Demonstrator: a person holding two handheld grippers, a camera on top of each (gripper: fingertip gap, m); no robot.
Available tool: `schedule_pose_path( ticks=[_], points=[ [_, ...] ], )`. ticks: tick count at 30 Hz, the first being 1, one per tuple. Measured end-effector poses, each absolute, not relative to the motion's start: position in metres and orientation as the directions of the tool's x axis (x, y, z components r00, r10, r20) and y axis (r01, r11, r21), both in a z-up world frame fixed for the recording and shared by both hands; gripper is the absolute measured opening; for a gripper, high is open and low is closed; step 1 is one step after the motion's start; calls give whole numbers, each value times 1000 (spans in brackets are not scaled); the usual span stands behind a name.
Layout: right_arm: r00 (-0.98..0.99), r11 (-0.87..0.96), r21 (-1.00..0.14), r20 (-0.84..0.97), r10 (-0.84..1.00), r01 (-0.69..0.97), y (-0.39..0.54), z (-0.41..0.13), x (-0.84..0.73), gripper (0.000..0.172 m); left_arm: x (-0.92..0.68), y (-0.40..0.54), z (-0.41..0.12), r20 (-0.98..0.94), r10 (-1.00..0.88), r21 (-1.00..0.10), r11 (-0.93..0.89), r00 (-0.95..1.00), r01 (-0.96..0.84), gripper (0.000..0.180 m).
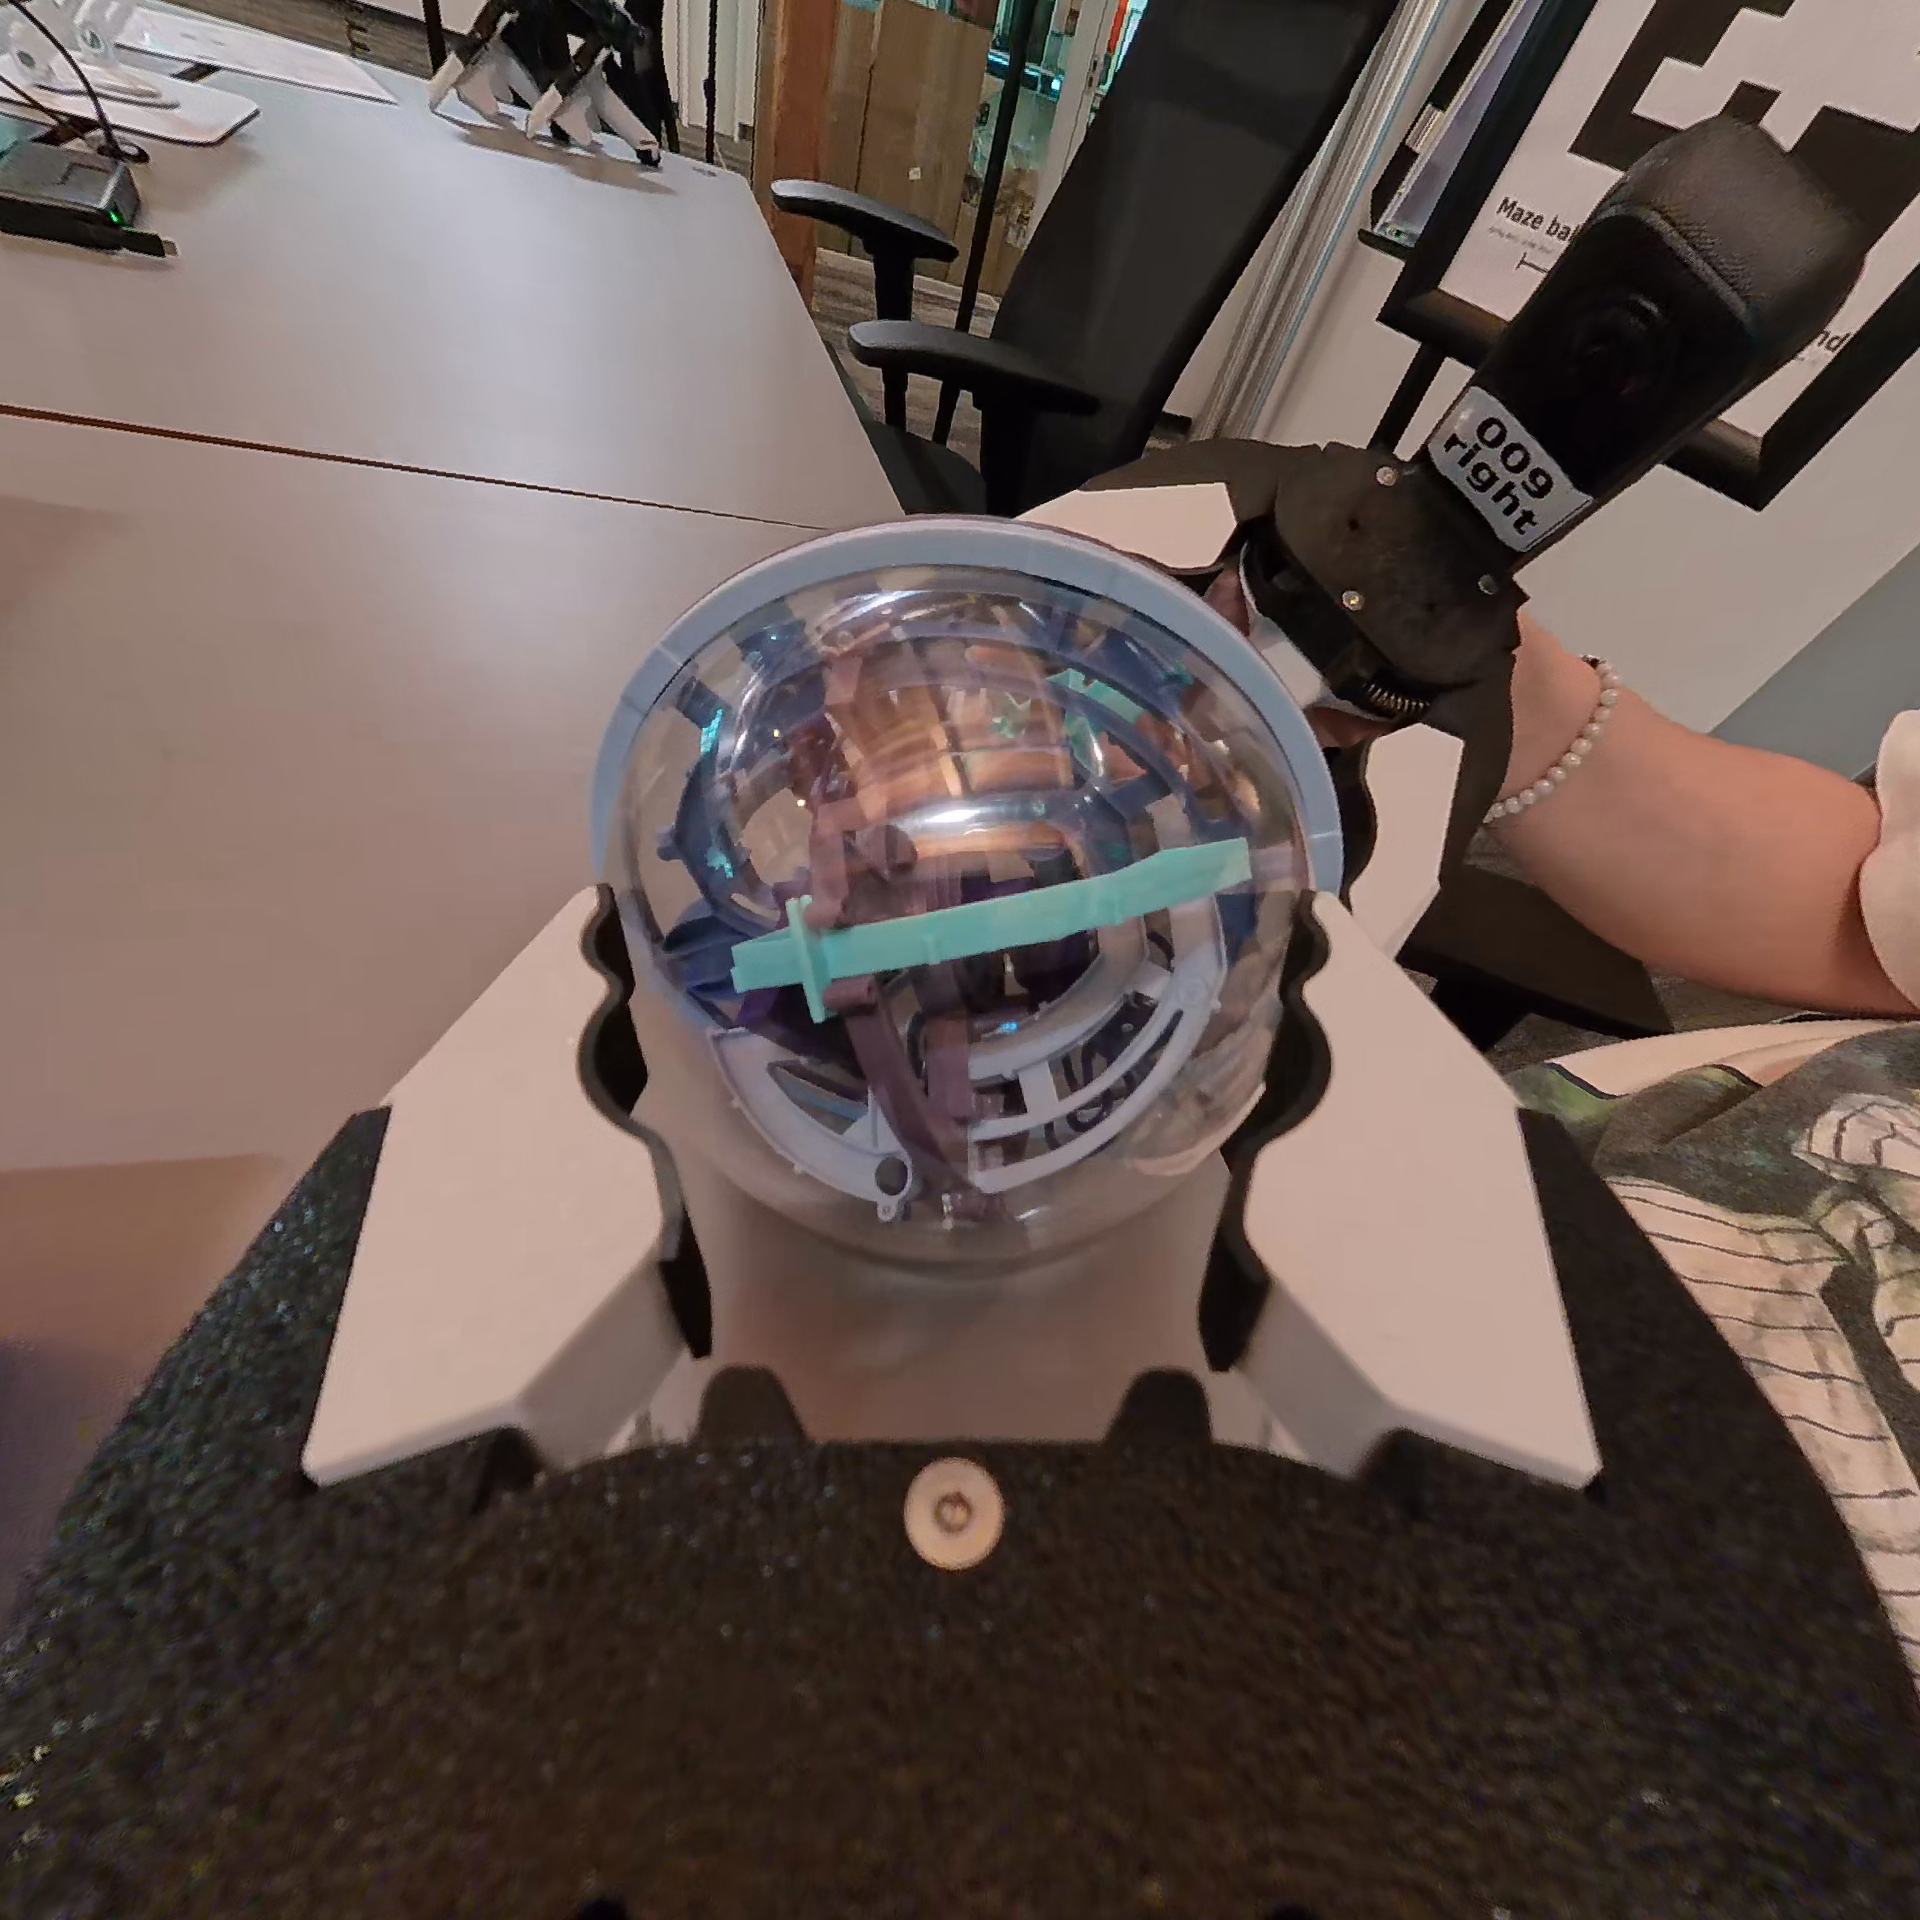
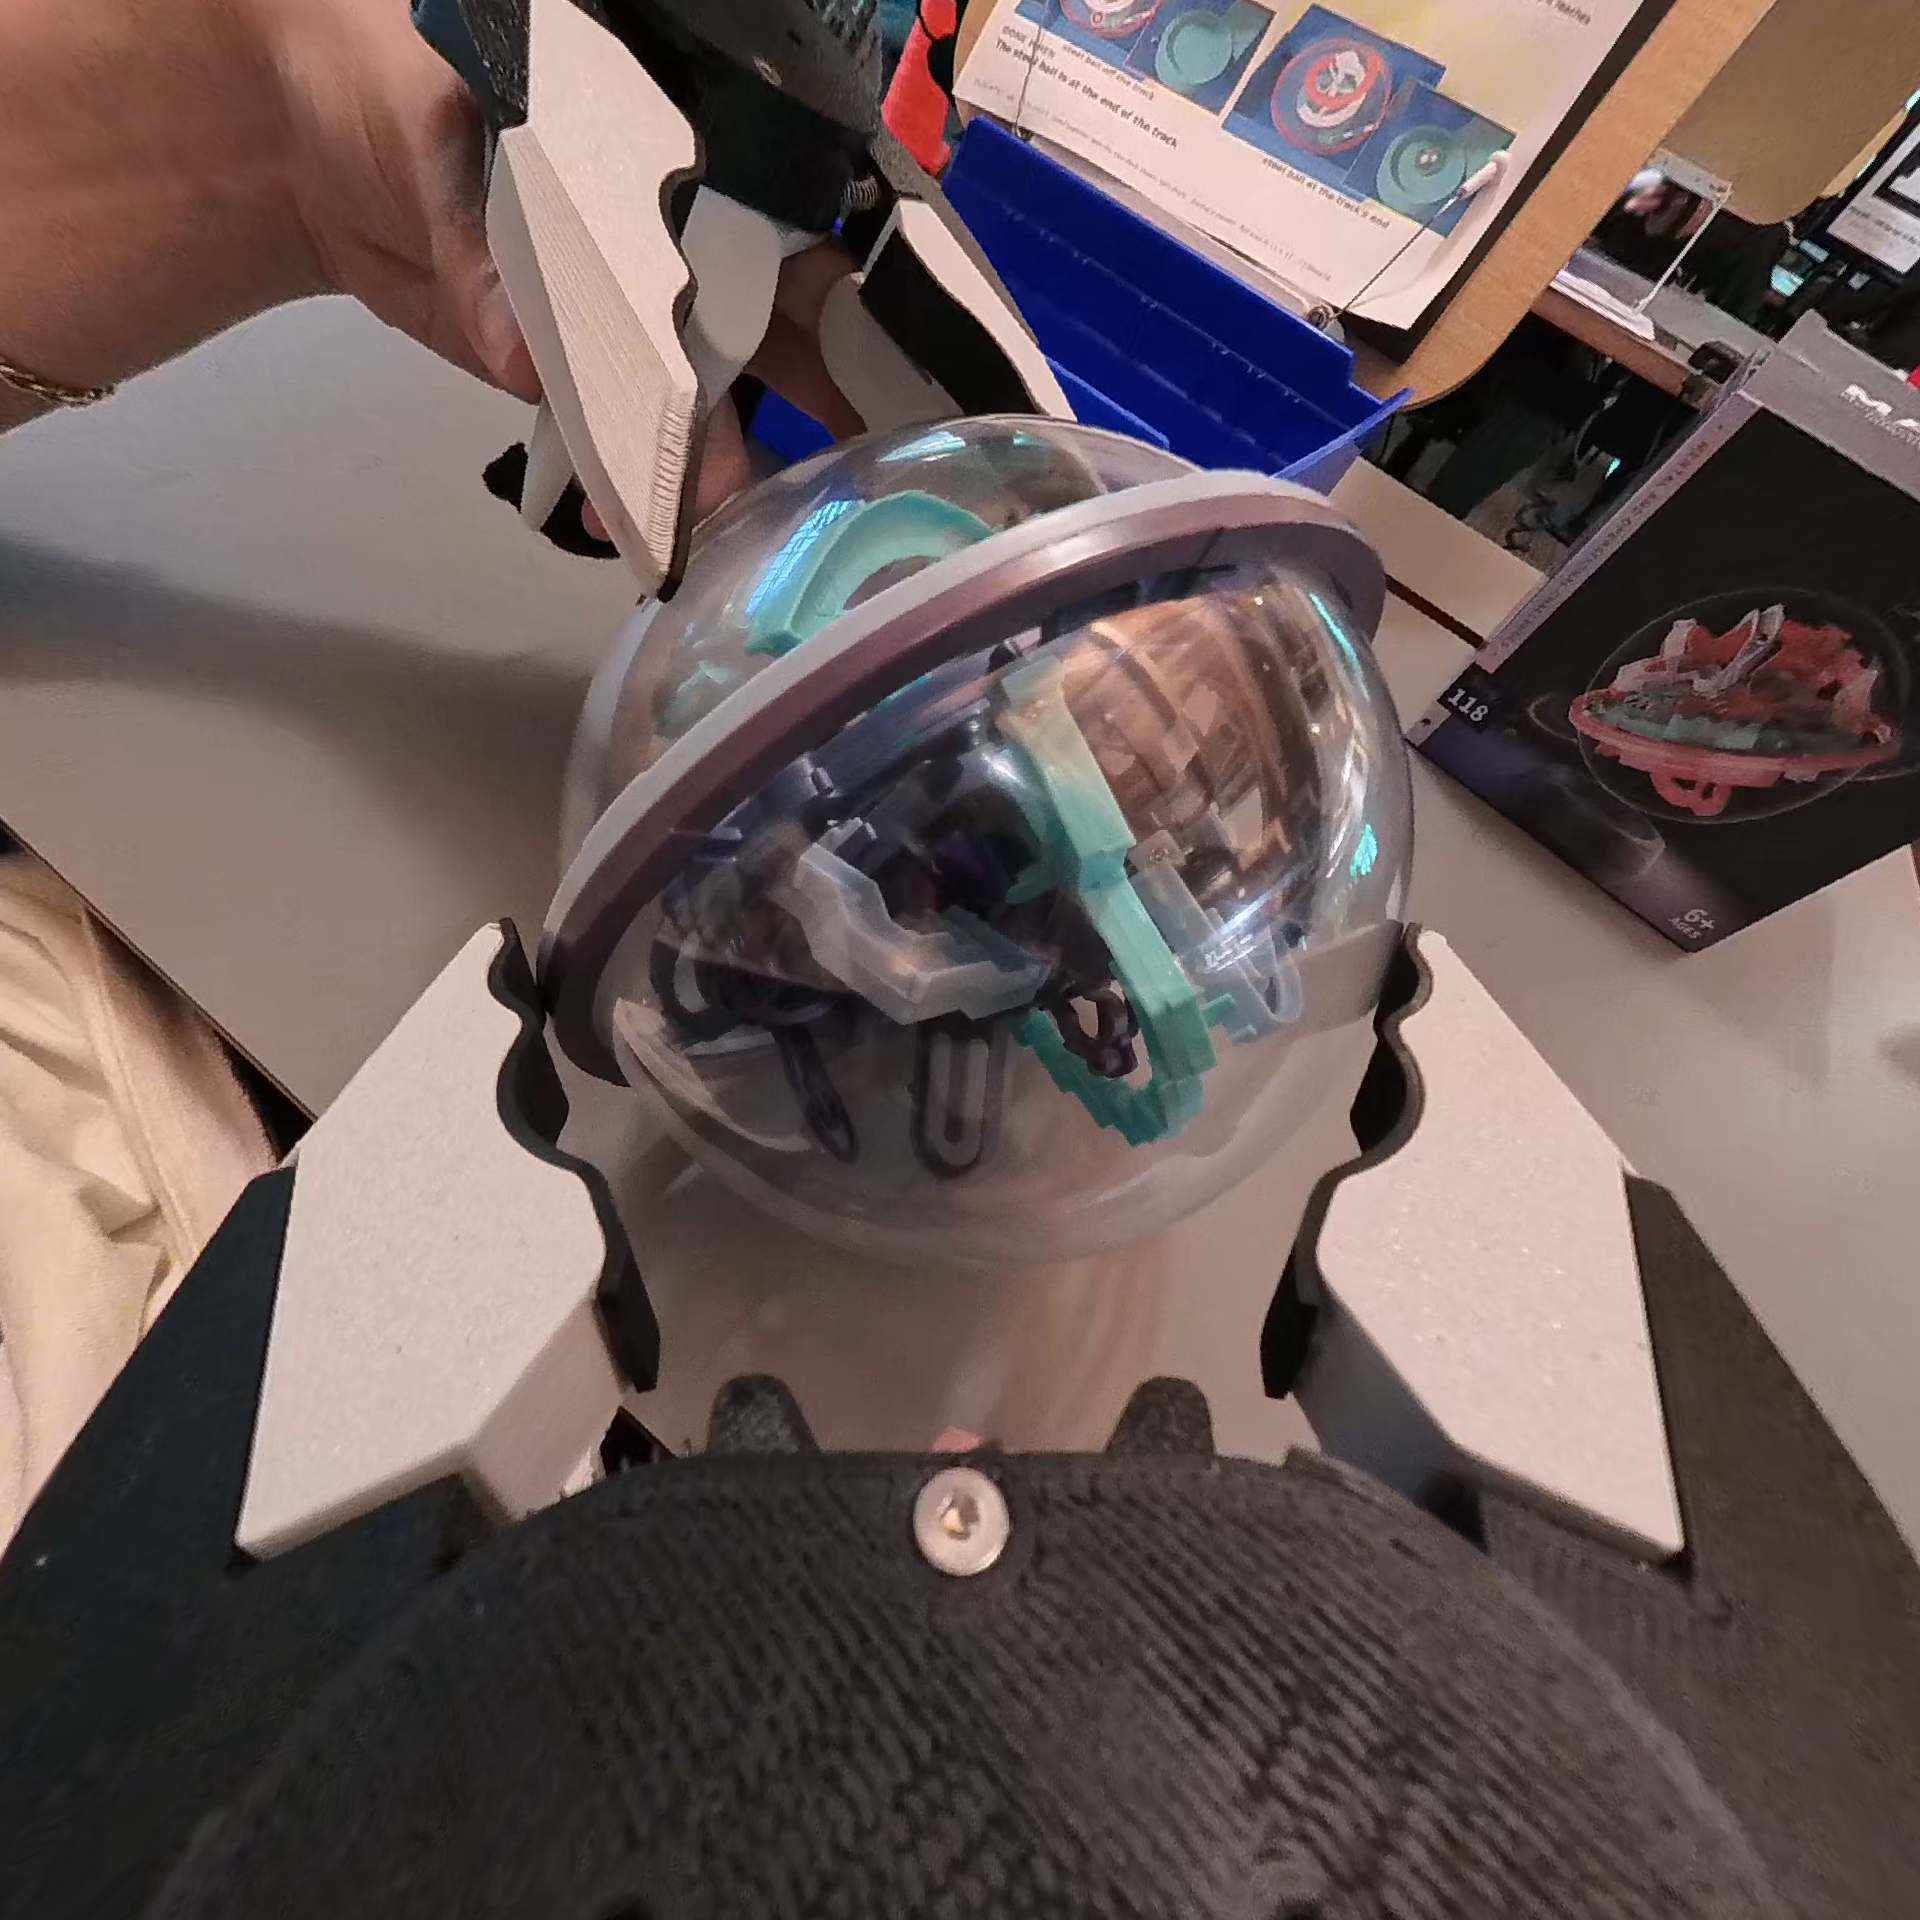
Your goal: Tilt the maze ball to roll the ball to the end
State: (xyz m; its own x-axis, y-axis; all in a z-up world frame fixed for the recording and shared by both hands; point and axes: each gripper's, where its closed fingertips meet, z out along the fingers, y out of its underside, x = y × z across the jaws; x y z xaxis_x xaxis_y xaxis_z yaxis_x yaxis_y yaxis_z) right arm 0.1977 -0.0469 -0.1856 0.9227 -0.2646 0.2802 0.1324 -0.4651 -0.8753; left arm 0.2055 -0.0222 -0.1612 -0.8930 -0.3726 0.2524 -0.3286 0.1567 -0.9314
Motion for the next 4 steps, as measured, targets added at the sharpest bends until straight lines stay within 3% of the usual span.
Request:
schedule_pose_path(
  ticks=[4],
  points=[
    [924,-486,-866,275,-265,118,-47,-186,199,152,206,-22,-161,261,-371,-931,150,-891,-334,121]
  ],
)
